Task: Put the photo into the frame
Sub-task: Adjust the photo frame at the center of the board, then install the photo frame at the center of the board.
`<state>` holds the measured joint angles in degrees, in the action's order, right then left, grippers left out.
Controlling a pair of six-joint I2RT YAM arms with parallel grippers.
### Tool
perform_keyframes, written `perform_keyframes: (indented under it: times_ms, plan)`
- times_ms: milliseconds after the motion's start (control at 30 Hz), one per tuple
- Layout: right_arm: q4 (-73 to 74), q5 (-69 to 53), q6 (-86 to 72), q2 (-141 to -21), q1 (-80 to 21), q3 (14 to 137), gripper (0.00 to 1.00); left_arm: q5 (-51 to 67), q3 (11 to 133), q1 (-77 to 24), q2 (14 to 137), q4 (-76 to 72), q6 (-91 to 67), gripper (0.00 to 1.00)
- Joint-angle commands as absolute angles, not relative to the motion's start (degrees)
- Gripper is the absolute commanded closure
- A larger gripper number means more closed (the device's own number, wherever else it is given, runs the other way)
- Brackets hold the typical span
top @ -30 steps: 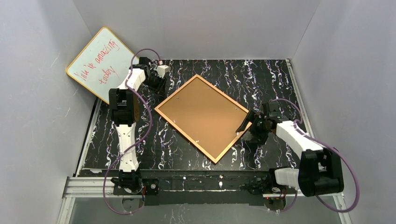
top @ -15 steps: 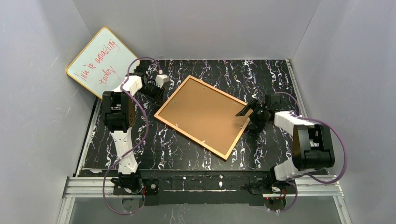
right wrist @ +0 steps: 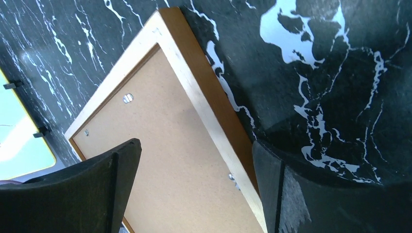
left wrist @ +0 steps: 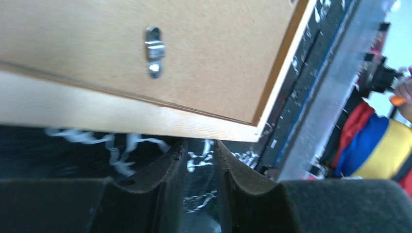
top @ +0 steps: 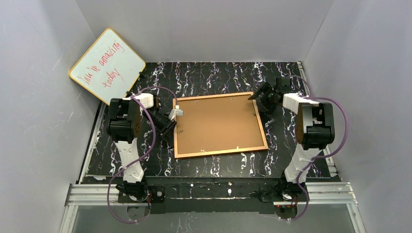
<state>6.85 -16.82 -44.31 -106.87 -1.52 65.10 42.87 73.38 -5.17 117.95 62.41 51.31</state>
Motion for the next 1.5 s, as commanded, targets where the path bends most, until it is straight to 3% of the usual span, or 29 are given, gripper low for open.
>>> perform_keyframes:
  times_ms: [0,167,233,300,467,667,900,1467]
  plan:
    - [12.06,-13.10,-42.06,-105.69,-1.49,71.24,0.08,40.85,72.98,-3.86,116.38,63.42,51.40,0.72]
    - [12.95,-8.23,-42.14,-96.99,-1.95,70.75,0.14,42.46,74.86,-0.13,114.04,57.90,41.23,0.67]
    - [11.26,-9.04,-42.83,-93.47,-3.50,68.24,0.16,43.93,74.50,-0.09,113.99,55.23,38.17,0.60]
    - [9.99,-11.38,-44.14,-90.90,-6.36,66.09,0.17,46.07,74.32,-0.09,114.65,53.63,35.59,0.55]
    - [2.14,-17.48,-48.80,-90.11,-19.01,60.33,0.18,47.07,74.62,-0.62,116.97,48.64,30.12,0.55]
    - [-5.78,-19.20,-53.88,-95.94,-32.47,60.58,0.19,44.75,73.84,-2.10,117.81,43.21,24.84,0.63]
    - [-9.00,-22.17,-56.67,-104.99,-39.58,66.27,0.23,43.92,73.18,-2.28,118.22,41.28,23.14,0.78]
    - [-7.52,-28.85,-57.83,-121.05,-45.78,79.40,0.33,40.43,71.52,-2.38,117.38,38.22,20.60,0.84]
